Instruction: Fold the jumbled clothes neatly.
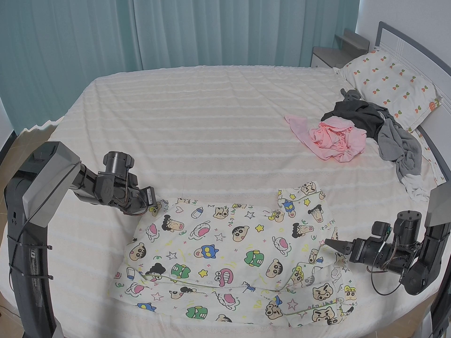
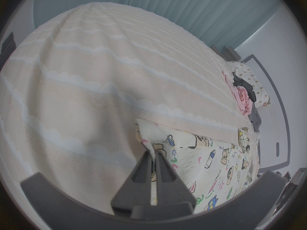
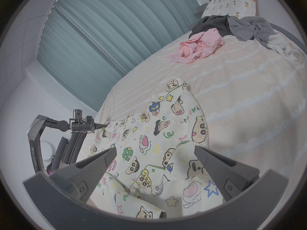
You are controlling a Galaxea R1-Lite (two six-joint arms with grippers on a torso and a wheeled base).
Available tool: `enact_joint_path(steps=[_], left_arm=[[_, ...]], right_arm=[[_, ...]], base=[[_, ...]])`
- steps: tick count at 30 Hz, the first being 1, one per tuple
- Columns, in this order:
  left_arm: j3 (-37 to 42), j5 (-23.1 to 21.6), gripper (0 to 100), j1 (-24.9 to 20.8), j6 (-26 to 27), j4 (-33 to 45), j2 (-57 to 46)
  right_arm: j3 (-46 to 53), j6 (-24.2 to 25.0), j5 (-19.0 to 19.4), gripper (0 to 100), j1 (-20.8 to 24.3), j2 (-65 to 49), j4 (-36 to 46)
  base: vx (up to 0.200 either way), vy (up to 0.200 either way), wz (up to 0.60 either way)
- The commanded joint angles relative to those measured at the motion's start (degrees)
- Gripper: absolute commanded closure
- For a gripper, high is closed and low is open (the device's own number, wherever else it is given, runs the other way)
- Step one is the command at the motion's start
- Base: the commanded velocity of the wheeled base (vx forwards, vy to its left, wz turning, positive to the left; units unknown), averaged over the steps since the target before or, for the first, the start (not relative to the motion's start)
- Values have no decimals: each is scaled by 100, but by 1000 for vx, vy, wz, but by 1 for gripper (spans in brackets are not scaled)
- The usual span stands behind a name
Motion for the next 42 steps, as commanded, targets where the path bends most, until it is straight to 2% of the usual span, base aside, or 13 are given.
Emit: enact_joint_path(steps=[1, 6, 12, 16, 20, 26, 27, 30, 34, 40, 41, 42], left_arm=[[5, 4, 100, 72, -10, -26, -135], [-4, 12, 100, 116, -10, -61, -223], [22, 171, 100, 178, -177, -510, -267], [31, 329, 100, 195, -353, -712, -241], [22, 390, 100, 248, -362, -773, -276], [14, 399, 100, 248, -353, -791, -311], [22, 390, 100, 248, -362, -791, -311], [75, 382, 100, 230, -371, -782, -285], [84, 373, 100, 239, -353, -782, -249], [14, 320, 100, 248, -336, -782, -82], [22, 294, 0, 248, -336, -782, -65], [22, 276, 0, 248, -327, -782, -47]], right_arm=[[-1, -2, 1, 0, 2, 35, -69], [-45, -2, 1, 0, -7, 35, -69], [-185, 25, -16, 0, -112, 35, -78], [-431, 350, -51, 0, -165, 43, -69], [-845, 447, -69, 0, -235, 202, 19], [-1759, 438, -69, 0, -402, 254, 933], [-2216, 438, -69, 0, -420, 263, 1434], [-2804, 438, -69, 0, -455, 316, 2154], [-3015, 438, -60, 0, -437, 298, 2479], [-2769, 429, -60, 0, -402, 246, 2436], [-2734, 420, -69, 0, -402, 246, 2392], [-2699, 420, -60, 0, -402, 246, 2348]], base=[[0, 0, 0], [0, 0, 0], [0, 0, 0], [0, 0, 0], [0, 0, 0], [0, 0, 0], [0, 0, 0], [0, 0, 0], [0, 0, 0], [0, 0, 0], [0, 0, 0], [0, 0, 0]])
